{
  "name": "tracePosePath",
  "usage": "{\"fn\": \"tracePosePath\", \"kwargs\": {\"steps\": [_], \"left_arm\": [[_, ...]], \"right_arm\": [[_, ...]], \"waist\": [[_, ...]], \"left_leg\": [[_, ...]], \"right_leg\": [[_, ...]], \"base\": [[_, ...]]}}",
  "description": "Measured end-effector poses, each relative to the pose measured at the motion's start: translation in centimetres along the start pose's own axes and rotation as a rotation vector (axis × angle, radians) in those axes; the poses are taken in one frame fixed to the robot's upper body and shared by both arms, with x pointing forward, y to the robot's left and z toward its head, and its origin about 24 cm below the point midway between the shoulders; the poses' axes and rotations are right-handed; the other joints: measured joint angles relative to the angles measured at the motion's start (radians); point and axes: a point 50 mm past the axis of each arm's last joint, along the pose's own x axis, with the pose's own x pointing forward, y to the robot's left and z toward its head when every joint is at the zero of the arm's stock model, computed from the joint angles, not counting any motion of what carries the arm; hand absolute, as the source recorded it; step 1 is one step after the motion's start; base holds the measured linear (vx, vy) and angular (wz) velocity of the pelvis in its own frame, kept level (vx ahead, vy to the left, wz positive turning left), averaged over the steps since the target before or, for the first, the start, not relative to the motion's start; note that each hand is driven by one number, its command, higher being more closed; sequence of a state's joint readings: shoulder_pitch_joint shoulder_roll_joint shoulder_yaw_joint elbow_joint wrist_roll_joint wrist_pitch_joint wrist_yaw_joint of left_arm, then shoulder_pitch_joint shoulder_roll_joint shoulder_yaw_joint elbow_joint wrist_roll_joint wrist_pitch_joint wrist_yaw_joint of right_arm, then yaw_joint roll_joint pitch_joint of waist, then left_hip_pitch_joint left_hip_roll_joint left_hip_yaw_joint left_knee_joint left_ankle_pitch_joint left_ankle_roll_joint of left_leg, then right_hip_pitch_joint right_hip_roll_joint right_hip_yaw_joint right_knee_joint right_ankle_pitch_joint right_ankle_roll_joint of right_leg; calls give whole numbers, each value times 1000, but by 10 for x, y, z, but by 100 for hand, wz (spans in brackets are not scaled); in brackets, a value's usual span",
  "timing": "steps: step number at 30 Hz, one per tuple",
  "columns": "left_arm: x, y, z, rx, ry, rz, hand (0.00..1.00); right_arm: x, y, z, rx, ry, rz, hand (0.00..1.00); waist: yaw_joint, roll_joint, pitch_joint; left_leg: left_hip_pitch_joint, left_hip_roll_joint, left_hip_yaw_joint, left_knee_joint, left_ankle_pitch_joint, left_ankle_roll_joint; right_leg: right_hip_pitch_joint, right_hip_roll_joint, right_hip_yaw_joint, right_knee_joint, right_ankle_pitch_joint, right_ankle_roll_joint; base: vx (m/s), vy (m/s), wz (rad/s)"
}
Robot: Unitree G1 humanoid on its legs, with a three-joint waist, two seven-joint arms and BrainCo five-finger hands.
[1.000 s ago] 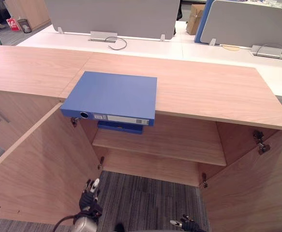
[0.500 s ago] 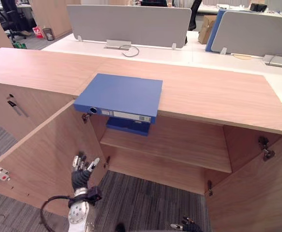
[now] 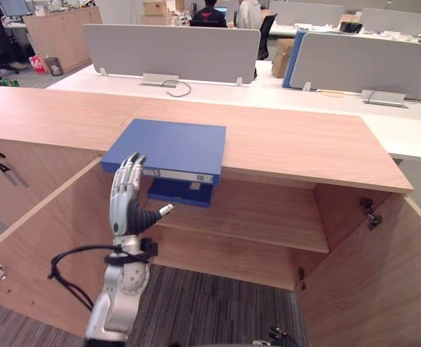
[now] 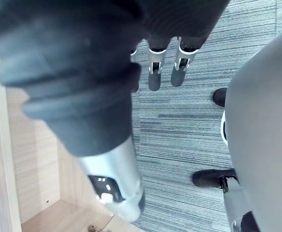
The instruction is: Walk over to the cabinet, pick up the folder, carry it to the office cabinet, place the folder inside the office cabinet, then close the office cabinet door
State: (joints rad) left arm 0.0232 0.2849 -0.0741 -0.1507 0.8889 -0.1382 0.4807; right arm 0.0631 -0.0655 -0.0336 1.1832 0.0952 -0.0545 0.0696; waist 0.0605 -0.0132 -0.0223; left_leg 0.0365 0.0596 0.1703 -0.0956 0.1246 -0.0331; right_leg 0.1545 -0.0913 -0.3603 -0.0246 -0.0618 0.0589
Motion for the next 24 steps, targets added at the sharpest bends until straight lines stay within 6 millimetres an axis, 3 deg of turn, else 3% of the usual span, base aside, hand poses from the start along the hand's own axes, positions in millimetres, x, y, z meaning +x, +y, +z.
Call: {"fn": "tracePosePath", "kwargs": {"steps": [6, 12, 20, 24], "left_arm": [[10, 2, -35, 328, -80, -94, 0], [30, 12, -56, 478, -128, -125, 0], [53, 21, -49, 552, -237, -101, 0], [63, 25, -50, 583, -250, -93, 0]], "right_arm": [[0, 0, 4, -28, -21, 6, 0], [1, 0, 6, -32, -26, 6, 0], [2, 1, 9, -33, -36, 3, 0], [2, 1, 9, -31, -35, -1, 0]], "waist": [[-14, -3, -2], [-17, -5, -2], [-21, -3, -2], [-38, -1, -1]], "left_leg": [[-3, -2, 7, 0, -8, 0], [-13, -5, 12, 6, -12, 2], [3, -3, 31, 6, -12, 2], [5, -3, 30, 1, -12, 2]], "right_leg": [[-1, 2, 10, -18, 7, 0], [-2, 9, 11, -33, 8, 0], [3, 6, 27, -29, 9, -5], [-2, 4, 27, -18, 11, -7]], "base": [[27, -2, -6], [81, -16, -1], [-10, 9, -7], [-88, 44, 0]]}}
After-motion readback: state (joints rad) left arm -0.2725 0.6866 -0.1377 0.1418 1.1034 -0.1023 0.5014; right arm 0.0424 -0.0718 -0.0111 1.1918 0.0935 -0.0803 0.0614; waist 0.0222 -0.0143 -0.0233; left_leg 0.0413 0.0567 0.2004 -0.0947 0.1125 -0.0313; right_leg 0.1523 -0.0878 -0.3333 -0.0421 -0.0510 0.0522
